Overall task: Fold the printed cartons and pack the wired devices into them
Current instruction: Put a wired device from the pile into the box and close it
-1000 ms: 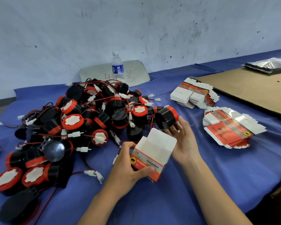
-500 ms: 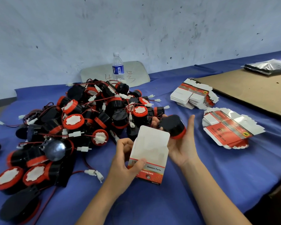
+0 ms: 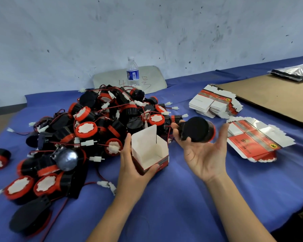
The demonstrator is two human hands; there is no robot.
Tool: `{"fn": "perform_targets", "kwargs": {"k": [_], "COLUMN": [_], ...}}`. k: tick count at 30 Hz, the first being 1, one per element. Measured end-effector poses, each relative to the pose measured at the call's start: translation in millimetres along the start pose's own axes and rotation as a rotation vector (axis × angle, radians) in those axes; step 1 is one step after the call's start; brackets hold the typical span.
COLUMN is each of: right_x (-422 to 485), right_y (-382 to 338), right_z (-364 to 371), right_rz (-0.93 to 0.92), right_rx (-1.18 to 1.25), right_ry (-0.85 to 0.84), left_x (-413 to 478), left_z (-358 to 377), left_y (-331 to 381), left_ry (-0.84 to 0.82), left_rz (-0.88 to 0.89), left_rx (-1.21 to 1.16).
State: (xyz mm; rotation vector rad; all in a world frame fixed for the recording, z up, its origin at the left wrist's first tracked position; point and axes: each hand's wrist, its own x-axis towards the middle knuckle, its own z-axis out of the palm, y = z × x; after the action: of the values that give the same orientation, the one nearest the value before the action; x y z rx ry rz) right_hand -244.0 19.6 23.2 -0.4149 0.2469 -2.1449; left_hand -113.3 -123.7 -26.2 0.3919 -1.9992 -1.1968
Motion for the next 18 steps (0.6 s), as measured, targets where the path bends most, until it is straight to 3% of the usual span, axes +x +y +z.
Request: {"fn": "perform_targets", "kwargs": {"k": [4,9,18], "right_x": [1.9,1.8,2.0], "right_y": [8.3,24.8,36.9], "right_z": [3.0,10.0,13.6], "right_rz": [-0.05,-0.002,0.137], "right_rx": [-0.171,-0.609,-0.67], "right_ry": [0.043,0.147,-0.031], "left_x": [-2.7,-8.9,-6.4], "left_z": [-2.9,-1.0,5.8], "left_y": [12.2,25.8,24.9], "left_ry": [0.082,0.227,0.187], "left_rz": [0.178,0.502,0.4], "left_rx": [0.125,0.349,0.438]}}
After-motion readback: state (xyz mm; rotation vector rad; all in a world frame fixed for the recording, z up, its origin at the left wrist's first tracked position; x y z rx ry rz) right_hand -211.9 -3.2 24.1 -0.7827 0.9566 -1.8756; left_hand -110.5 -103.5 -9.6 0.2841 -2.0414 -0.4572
